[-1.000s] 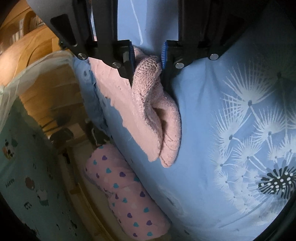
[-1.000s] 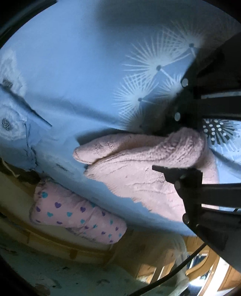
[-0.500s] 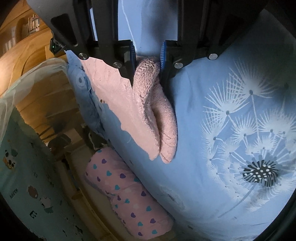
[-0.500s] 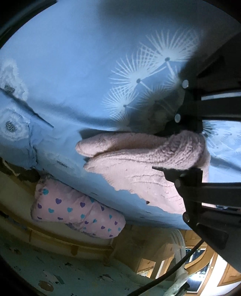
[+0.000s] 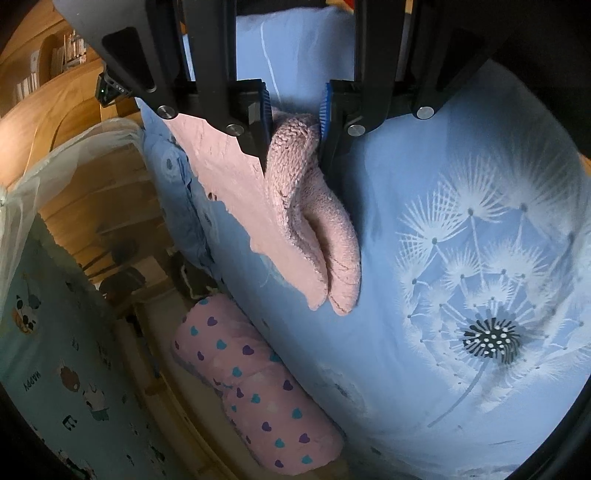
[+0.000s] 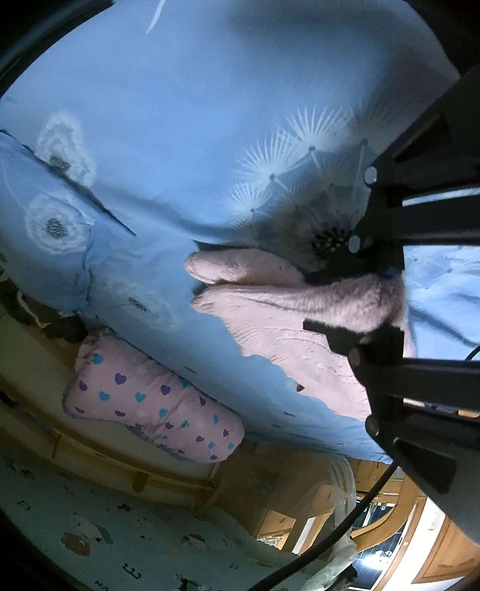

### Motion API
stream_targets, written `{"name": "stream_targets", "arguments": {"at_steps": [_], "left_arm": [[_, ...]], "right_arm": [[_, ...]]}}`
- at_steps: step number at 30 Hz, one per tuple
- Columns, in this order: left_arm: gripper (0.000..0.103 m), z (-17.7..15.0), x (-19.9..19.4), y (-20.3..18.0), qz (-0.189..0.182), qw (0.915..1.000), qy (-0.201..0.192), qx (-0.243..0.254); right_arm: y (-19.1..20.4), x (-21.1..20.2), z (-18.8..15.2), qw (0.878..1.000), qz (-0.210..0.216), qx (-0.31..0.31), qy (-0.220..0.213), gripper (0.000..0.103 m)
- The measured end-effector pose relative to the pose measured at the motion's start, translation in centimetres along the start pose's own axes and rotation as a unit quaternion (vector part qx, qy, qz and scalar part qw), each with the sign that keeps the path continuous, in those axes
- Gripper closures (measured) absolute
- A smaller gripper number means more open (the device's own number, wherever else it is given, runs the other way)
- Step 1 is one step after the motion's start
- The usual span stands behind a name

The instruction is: Fold small clothes

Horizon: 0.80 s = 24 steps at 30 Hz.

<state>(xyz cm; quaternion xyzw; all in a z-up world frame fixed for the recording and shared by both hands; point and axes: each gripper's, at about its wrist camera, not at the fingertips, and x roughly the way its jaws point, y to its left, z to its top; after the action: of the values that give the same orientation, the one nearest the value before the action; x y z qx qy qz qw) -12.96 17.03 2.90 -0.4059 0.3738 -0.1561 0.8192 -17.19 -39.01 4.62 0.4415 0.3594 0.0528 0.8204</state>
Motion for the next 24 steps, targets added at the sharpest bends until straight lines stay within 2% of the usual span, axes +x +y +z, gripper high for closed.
{"name": "stream_targets", "arguments": {"at_steps": [7,11,17,24], "left_arm": [[0.102,-0.8,-0.6,0.5,0.006,0.9999,0.008,0.007],[0.103,-1.1,-1.0,0.0,0.005,0.9998,0.007,0.018],[0.103,-1.4,-2.0,-0.3,-0.006,0.9999,0.001,0.015],[0.103,-1.9,-3.2,-0.2,0.011,0.9994,-0.012,0.031]], "right_arm": [[-1.7,-1.1,-0.7,1.000,-0.015,-0.002,0.002,0.089],[-1.2,-0.9,-1.2,0.998,-0.049,-0.025,0.001,0.090],[-1.0,-2.2,-1.1,0.999,-0.022,-0.019,-0.021,0.093],[0.5,-3.8,-1.7,0.998,-0.021,-0.046,-0.032,0.093]]}}
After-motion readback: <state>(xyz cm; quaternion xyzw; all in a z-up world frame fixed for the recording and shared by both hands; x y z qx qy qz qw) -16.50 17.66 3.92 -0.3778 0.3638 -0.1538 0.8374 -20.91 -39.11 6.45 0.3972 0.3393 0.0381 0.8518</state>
